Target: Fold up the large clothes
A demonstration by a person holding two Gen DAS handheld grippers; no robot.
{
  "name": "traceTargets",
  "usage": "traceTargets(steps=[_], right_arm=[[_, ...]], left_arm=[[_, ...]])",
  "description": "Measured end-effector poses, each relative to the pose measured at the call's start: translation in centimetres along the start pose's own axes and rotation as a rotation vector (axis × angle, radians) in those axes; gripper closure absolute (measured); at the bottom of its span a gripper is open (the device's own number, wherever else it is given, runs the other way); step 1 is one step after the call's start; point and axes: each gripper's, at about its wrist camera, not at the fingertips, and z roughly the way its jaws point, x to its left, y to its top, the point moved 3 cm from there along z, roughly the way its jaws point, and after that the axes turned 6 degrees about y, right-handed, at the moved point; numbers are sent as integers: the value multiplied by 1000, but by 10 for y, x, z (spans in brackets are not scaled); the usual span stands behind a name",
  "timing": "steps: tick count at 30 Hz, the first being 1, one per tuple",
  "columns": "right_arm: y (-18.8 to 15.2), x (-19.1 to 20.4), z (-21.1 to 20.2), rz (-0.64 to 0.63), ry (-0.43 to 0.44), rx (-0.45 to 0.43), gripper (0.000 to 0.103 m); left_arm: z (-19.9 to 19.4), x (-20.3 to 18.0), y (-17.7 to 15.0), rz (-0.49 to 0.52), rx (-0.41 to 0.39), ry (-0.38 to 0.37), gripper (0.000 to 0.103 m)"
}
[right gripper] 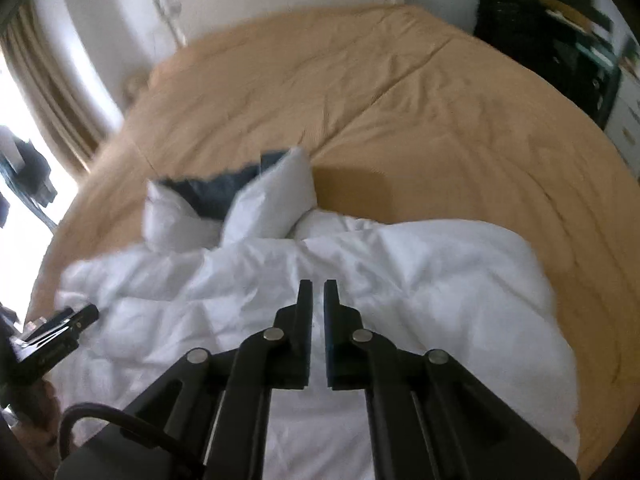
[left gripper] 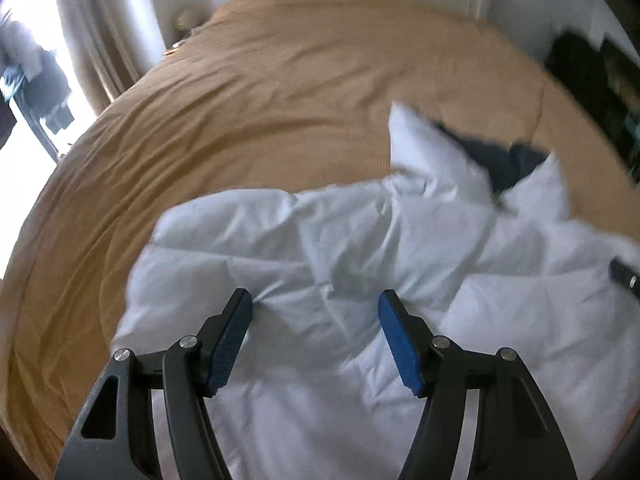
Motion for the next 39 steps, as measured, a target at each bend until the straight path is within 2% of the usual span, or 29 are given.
traceTargets(steps=[2, 3, 4, 6, 8, 10, 11, 12, 13, 14, 15, 17, 18, 20, 22, 23, 24, 25, 26, 27, 29, 30, 31, 32, 33, 34, 36, 39], right_arm=[[2, -2, 20, -68, -113, 41, 99], [3, -10, 30, -84, -159, 60, 99], [4, -21, 35, -78, -180, 71, 100], [6, -48, 38, -46, -209, 79, 101], [10, -70, 35, -7, -216, 69, 102], [9, -83, 32, 11, -242, 56, 102], [8, -86, 31, 15, -260, 55, 102], [8, -88, 25, 19, -271, 42, 102], [9, -87, 17, 23, -276, 15, 101], [9, -82, 11, 26, -271, -7, 100], [7, -75, -8, 31, -214, -48, 100], [-3, -56, -45, 27, -81, -115, 100], [-16, -42, -70, 14, -16, -153, 96], [-41, -25, -98, -25, 42, -179, 91], [-71, -17, -105, -56, 12, -173, 89], [-84, -19, -98, -72, -36, -156, 88], [-96, -26, -78, -89, -107, -95, 88], [-102, -36, -58, -80, -142, -40, 91], [-104, -48, -43, -46, -115, -23, 91], [-104, -55, -43, -22, -105, -39, 92], [-96, -59, -60, 32, -141, -54, 89], [-93, -63, -74, 76, -128, -81, 80], [-92, -68, -86, 108, -112, -101, 58], [-93, -73, -100, 134, -101, -119, 44], [-95, -79, -118, 158, -88, -147, 23], [-98, -83, -129, 176, -75, -163, 19], [-109, -91, -147, 239, -15, -167, 19], [-129, -83, -158, 329, 168, -158, 21]], left_arm=[[15, -2, 4, 15, 6, 43, 31], [25, -1, 7, 13, 17, 58, 25], [28, 2, 10, 8, 22, 66, 21], [41, 12, 20, -19, 39, 103, 18], [50, 21, 28, -40, 58, 113, 18], [55, 28, 31, -24, 59, 177, 18], [57, 31, 32, -21, 66, 181, 18], [56, 35, 34, -27, 68, 176, 24], [46, 40, 34, -48, 64, 167, 37], [36, 43, 33, -70, 55, 136, 44], [25, 45, 30, -87, 43, 97, 47], [-14, 53, 15, -158, -10, -12, 46], [-31, 60, 3, -180, -28, -60, 44], [-55, 70, -22, -208, -51, -96, 39], [-71, 75, -53, -221, -79, -112, 28], [-69, 74, -64, -195, -79, -81, 24], [-58, 71, -75, -161, -53, -23, 24], [-47, 67, -78, -137, -21, 7, 24], [-29, 68, -83, -119, 35, 15, 23], [-24, 75, -84, -141, 56, -8, 24], [-33, 95, -81, -208, 59, -6, 28], [-44, 106, -81, -248, 47, -30, 26], [-57, 120, -82, -293, 29, -66, 23], [-67, 129, -84, -318, 19, -88, 21], [-74, 137, -89, -340, 14, -105, 19], [-83, 147, -99, -378, 12, -125, 18], [-90, 156, -122, -439, 35, -192, 17], [-94, 147, -163, -535, 76, -292, 17]])
